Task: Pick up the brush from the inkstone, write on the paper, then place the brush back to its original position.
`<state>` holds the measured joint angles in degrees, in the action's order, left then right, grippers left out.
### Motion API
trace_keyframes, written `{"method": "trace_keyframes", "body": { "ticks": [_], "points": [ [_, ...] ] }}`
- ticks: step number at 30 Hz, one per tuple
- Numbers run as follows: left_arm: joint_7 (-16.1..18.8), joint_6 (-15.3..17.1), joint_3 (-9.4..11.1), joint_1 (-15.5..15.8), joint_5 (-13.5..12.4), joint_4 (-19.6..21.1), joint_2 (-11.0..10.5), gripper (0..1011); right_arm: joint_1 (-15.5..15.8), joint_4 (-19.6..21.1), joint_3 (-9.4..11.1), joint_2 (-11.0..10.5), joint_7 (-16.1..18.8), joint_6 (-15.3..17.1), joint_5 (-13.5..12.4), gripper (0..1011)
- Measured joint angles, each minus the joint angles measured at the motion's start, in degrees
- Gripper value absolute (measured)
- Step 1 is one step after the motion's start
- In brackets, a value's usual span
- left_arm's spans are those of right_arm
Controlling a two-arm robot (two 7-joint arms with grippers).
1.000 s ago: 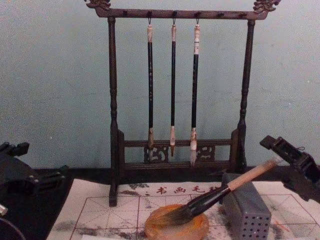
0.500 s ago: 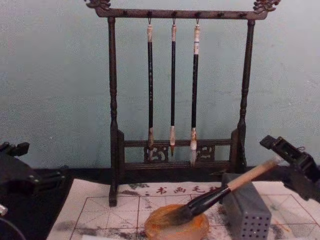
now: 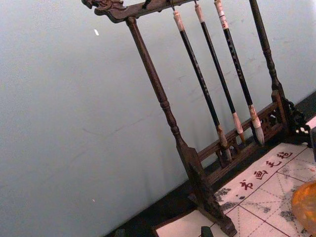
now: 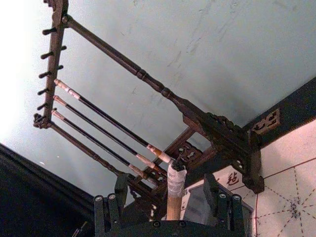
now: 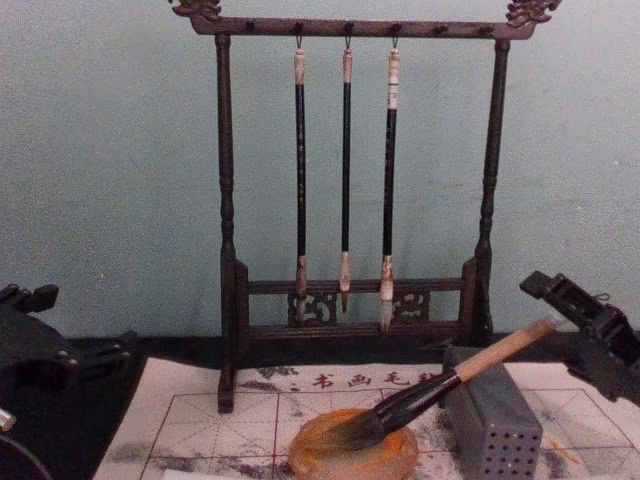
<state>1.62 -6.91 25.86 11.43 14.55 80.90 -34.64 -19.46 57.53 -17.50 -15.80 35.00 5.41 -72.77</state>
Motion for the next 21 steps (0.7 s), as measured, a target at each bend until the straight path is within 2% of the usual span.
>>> {"method": "trace_keyframes", "body": {
  "ticks": [12,20,21],
  "points": [
    [0.00,0.00,0.00,0.00,0.00,0.00,0.00,1001,0.03,0.04,0.06,0.00,0.00,0.05,0.05,1000],
    [0.00,0.00,0.00,0.00,0.00,0.00,0.00,1001,0.03,0.04,0.06,0.00,0.00,0.05,0.09,865],
    [0.00,0.00,0.00,0.00,0.00,0.00,0.00,1001,0.03,0.04,0.07,0.00,0.00,0.05,0.09,808]
  ]
}}
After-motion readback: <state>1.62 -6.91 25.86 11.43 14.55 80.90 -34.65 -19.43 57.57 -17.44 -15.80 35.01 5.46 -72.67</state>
